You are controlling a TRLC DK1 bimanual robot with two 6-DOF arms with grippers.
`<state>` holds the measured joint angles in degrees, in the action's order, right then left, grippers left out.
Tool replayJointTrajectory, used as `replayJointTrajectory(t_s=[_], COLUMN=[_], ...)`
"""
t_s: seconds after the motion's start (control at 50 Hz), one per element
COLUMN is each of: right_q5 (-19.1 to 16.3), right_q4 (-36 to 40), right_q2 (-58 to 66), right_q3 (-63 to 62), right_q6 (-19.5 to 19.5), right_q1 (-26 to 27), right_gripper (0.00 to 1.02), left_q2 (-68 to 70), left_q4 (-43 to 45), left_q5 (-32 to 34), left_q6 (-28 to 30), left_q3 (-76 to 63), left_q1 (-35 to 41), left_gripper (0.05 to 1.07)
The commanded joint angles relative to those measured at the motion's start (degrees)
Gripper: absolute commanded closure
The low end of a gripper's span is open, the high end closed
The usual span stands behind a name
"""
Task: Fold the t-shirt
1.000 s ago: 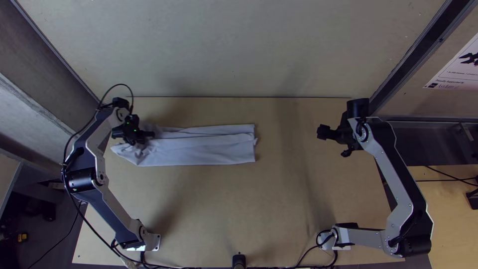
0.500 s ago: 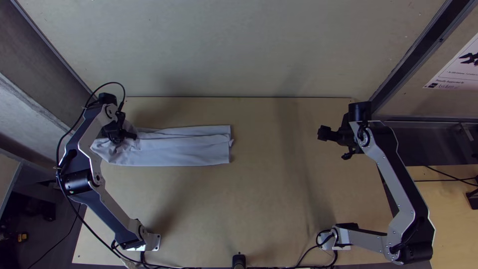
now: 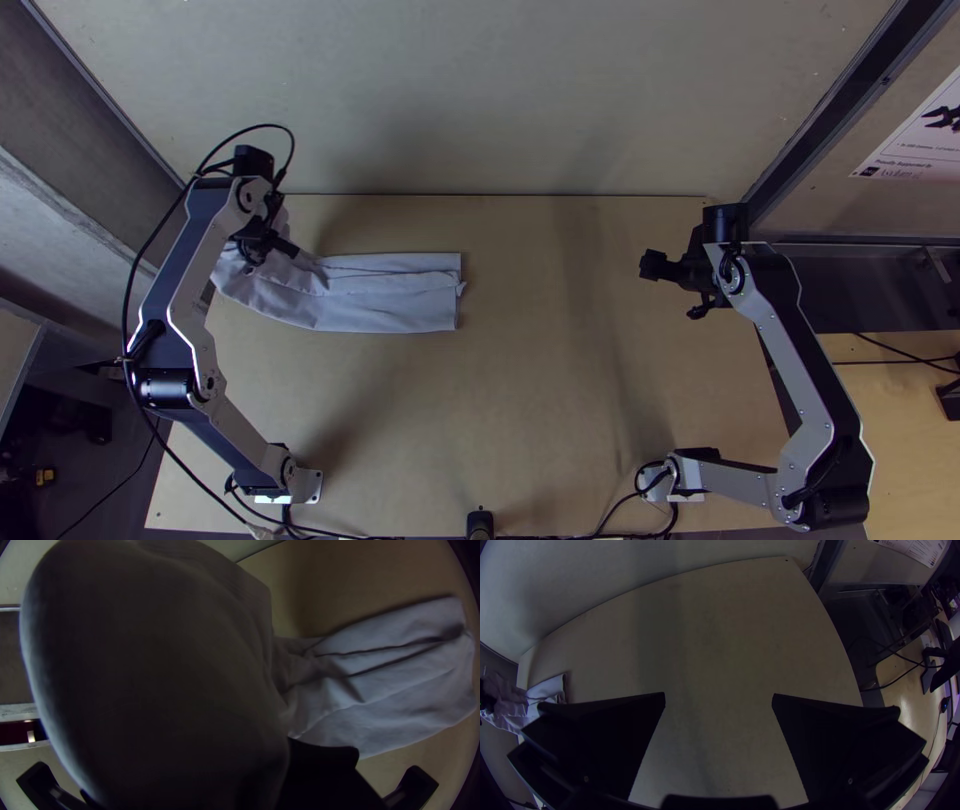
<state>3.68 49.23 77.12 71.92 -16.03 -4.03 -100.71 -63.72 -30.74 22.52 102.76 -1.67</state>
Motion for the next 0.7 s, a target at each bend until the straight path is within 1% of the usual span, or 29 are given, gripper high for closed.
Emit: replayJointTrajectory(t_s=[0.0, 0.26, 0.56, 0.68], right_q5=[0.62, 0.54, 0.54, 0.54], right_q4=[-0.45, -0.45, -0.45, -0.45], right_q2=[-1.01, -1.98, -3.29, -4.35], right_q3=[-1.61, -1.52, -2.49, -3.72], right_q6=[-0.4, 0.56, 1.97, 2.41], right_q1=[1.04, 3.59, 6.58, 7.99], right_gripper=[0.04, 0.04, 0.04, 0.04], left_q2=[1.65, -0.63, -7.84, -11.44], left_q4=[-3.42, -8.08, -14.32, -15.2], left_q5=[-1.43, -3.71, -3.71, -3.71], left_q6=[-3.36, -10.13, -19.62, -22.61], left_q3=[2.44, 3.15, 8.33, 10.35], left_q1=[3.43, 13.19, 22.77, 25.75], left_gripper=[1.05, 1.05, 1.05, 1.05])
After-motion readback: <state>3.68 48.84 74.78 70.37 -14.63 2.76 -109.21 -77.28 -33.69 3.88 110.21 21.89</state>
